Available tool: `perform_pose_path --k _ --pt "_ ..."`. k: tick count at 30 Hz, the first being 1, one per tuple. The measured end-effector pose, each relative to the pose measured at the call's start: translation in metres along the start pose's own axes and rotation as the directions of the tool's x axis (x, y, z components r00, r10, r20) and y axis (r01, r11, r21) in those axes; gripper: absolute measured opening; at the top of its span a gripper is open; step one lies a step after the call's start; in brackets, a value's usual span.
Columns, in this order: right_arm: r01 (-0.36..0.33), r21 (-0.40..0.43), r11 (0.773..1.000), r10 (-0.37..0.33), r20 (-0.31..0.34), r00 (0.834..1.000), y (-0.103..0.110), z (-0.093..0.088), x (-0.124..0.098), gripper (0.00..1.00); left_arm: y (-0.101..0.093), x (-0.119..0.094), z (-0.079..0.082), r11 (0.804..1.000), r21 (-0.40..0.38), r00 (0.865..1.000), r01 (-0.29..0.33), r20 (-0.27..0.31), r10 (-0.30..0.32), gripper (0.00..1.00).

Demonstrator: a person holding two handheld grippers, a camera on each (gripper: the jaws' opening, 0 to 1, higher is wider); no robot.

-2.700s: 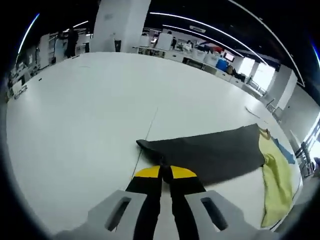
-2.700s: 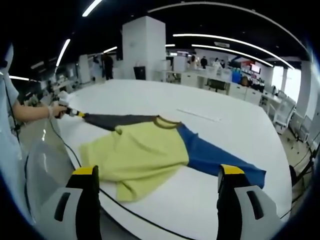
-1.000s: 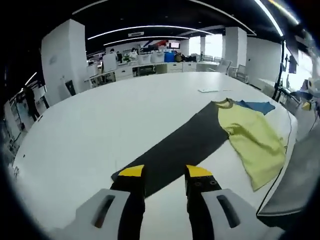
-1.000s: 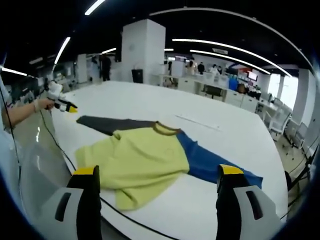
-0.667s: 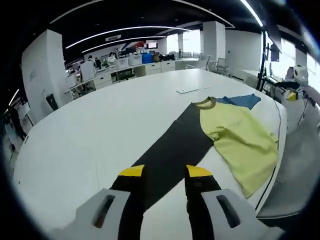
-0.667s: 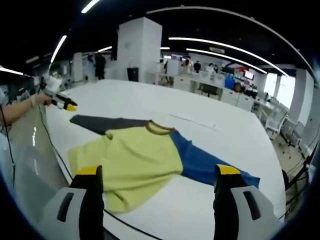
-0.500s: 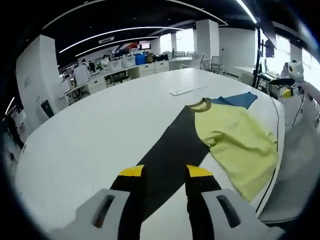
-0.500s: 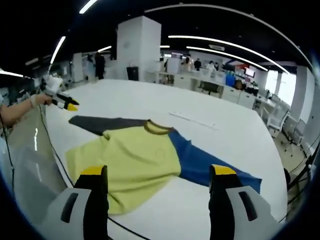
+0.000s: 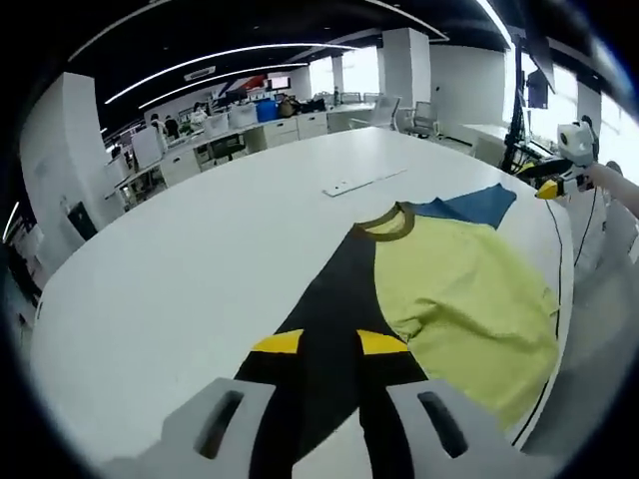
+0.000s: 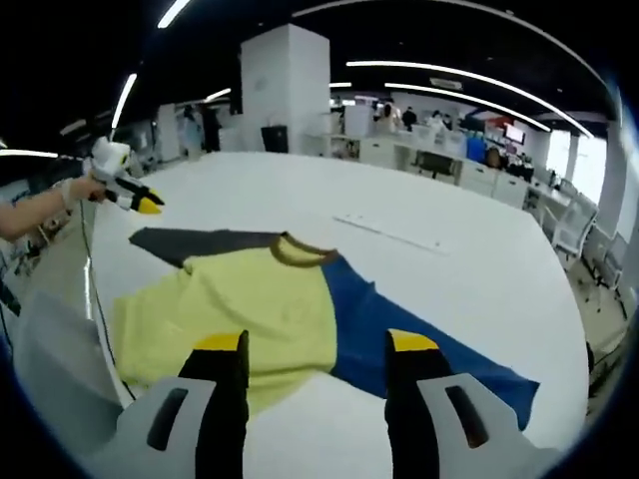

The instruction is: Fold the garment on the visible template until the final outline fits inside the template.

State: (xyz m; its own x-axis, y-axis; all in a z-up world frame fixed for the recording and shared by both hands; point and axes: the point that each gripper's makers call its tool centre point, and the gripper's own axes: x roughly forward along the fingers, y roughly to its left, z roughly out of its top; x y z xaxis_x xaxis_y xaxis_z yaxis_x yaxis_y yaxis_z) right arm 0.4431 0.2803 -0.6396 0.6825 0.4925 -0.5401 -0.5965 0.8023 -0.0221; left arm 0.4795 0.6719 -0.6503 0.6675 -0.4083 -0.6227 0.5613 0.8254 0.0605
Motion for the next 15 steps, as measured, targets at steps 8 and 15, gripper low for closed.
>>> perform_pose_path --k 8,15 --pt "-0.026 0.009 1.0 0.026 -0.034 0.999 -0.03 -0.008 0.026 0.43 0.007 0.037 0.002 0.999 0.016 0.998 -0.028 -0.059 0.029 0.14" --pt "-0.024 0.025 0.999 0.025 -0.033 0.999 -0.054 -0.004 0.051 0.38 0.017 0.065 -0.004 0.999 0.03 0.993 -0.025 -0.116 0.028 0.11"
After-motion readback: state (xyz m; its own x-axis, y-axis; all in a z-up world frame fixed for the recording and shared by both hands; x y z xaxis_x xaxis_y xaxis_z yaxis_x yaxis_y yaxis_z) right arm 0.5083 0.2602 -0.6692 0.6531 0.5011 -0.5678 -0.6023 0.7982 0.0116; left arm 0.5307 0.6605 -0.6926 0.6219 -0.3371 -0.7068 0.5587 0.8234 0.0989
